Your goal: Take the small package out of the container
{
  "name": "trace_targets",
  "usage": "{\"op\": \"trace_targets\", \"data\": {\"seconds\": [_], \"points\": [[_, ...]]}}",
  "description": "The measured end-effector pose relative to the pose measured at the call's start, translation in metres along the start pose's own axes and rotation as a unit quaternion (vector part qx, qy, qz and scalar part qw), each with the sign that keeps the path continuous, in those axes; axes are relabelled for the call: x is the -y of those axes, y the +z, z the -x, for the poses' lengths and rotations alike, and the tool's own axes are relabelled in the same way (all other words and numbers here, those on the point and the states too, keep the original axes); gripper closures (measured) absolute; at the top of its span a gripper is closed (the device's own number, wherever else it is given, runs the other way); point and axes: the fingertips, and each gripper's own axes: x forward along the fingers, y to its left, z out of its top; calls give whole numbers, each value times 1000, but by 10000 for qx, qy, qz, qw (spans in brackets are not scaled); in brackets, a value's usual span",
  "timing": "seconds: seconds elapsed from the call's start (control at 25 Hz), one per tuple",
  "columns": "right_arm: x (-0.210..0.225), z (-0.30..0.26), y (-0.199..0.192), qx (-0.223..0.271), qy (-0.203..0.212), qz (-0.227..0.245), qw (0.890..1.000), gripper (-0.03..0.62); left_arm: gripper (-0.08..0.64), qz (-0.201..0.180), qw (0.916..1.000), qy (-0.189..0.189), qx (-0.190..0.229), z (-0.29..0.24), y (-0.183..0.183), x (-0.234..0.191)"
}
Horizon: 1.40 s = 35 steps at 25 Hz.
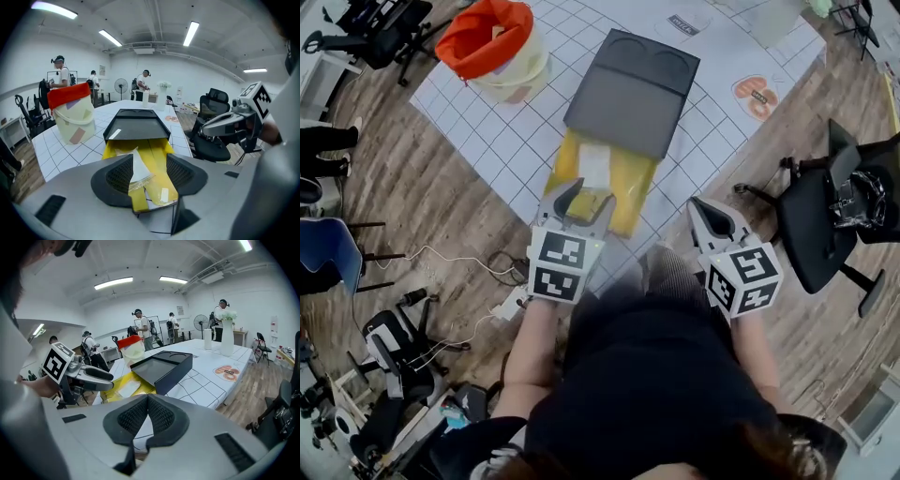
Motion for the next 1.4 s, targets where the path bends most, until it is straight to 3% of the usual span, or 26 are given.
{"op": "trace_targets", "data": {"seconds": [0.2, 0.44, 1.16, 1.4], "points": [[12, -20, 6, -193, 253, 75, 9995, 577, 333, 40, 9995, 22, -308, -17, -2, 2], [33, -41, 17, -338, 595, 180, 9975, 577, 336, 50, 9963, 406, -759, -40, -5, -6], [69, -89, 8, -869, 1350, 339, 9864, 577, 371, 234, 9707, 806, -2253, -95, -39, -18], [77, -99, 5, -955, 1402, 269, 9851, 577, 374, 466, 9664, 760, -2409, -102, -46, -20]]}}
